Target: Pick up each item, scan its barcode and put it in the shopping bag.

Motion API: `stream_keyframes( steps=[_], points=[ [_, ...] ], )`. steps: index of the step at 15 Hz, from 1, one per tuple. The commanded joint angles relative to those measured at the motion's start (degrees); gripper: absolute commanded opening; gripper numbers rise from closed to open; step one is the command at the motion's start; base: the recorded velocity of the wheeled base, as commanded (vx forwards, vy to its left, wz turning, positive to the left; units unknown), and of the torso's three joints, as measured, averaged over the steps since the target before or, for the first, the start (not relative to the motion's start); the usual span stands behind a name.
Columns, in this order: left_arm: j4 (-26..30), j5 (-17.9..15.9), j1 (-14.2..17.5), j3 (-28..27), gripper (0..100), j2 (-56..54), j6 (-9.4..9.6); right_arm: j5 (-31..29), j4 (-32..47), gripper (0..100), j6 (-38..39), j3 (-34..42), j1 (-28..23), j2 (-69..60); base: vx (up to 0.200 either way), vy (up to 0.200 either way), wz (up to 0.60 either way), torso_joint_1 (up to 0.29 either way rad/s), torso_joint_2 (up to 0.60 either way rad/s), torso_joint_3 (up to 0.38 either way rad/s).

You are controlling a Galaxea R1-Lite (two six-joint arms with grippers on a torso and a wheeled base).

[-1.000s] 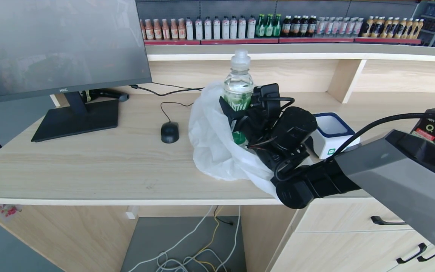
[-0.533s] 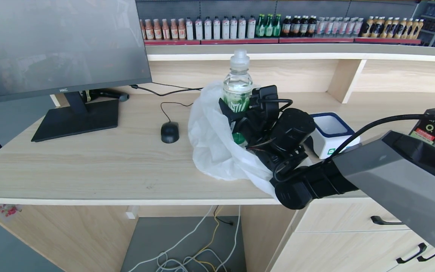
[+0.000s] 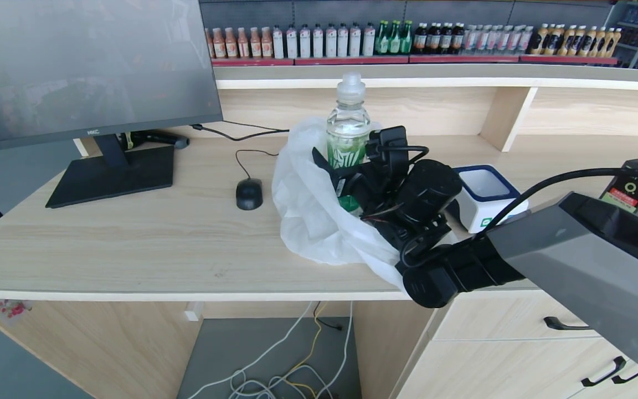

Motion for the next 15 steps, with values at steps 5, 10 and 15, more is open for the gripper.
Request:
stream_keyframes(
  steps=[5, 10, 15],
  points=[
    [0.0, 0.0, 0.0, 0.0, 100, 0.0, 0.02, 0.0, -0.1, 100, -0.1, -0.1, 0.1, -1.0, 0.0, 0.0, 0.0, 0.0, 0.0, 0.0],
    [0.0, 0.0, 0.0, 0.0, 100, 0.0, 0.2, -0.3, -0.1, 100, -0.3, 2.8, 0.1, -6.0, 0.0, 0.0, 0.0, 0.0, 0.0, 0.0],
    [0.0, 0.0, 0.0, 0.0, 100, 0.0, -0.06, -0.3, -3.6, 100, -0.5, 9.9, 0.9, -15.5, 0.0, 0.0, 0.0, 0.0, 0.0, 0.0]
  ],
)
